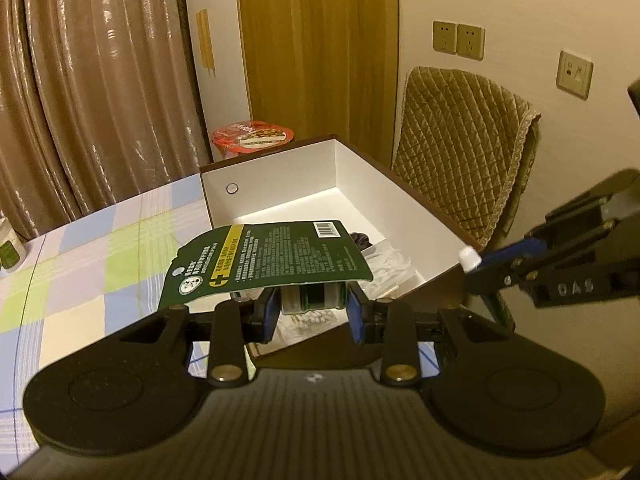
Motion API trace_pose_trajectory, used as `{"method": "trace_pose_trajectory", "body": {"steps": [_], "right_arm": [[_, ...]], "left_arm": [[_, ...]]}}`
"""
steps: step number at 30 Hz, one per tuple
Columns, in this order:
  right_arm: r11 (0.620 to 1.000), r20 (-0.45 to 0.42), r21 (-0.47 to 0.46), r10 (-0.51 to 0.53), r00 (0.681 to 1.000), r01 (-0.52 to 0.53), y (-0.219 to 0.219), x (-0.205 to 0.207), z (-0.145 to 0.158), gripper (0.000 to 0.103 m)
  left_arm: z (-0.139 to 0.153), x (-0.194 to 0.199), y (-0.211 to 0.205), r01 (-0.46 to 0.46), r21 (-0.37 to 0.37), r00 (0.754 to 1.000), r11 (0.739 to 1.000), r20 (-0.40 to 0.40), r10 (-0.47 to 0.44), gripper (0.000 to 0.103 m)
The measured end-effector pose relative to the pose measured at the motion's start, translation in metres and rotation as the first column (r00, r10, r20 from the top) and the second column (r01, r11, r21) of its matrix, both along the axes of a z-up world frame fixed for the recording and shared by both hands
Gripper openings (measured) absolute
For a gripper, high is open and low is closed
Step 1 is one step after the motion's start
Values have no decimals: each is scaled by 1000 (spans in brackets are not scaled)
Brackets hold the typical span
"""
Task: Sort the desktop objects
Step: 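Carry the swab card with left tool while right tool carries the lip balm to the box, then release the swab card into the box with left tool while right tool drops the lip balm inside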
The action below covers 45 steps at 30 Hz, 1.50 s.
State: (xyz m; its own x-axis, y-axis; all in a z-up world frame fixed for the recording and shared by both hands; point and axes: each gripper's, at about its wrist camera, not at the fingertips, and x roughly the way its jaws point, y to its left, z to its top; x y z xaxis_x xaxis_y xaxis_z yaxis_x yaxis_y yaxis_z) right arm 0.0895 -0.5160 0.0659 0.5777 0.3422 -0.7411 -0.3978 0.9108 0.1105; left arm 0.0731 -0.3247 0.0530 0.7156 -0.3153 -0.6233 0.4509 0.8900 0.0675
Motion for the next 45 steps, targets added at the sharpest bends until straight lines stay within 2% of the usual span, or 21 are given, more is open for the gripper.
{"method": "trace_pose_trajectory", "body": {"steps": [7, 15, 22, 36, 39, 45], "right_arm": [[1000, 50, -6, 2, 999, -2, 1, 48, 6, 14], [999, -46, -10, 30, 998, -30, 10, 98, -32, 14], [1000, -95, 9, 27, 995, -27, 6, 106, -52, 14], [1000, -115, 20, 18, 993, -16, 2, 118, -60, 14], [1000, -118, 20, 16, 993, -14, 1, 119, -61, 14], [1000, -117, 21, 17, 993, -15, 3, 120, -62, 14]], "left_arm": [[-6, 33, -9, 6, 33, 1000, 999, -7, -5, 30], [-22, 60, -27, 26, 46, 999, 999, -47, -23, 30], [-39, 70, -40, 49, 71, 996, 996, -83, -43, 30], [-52, 84, -56, 77, 122, 993, 990, -102, -65, 31], [-53, 85, -56, 72, 121, 992, 990, -108, -59, 37], [-49, 83, -52, 66, 107, 993, 992, -104, -55, 37]]}}
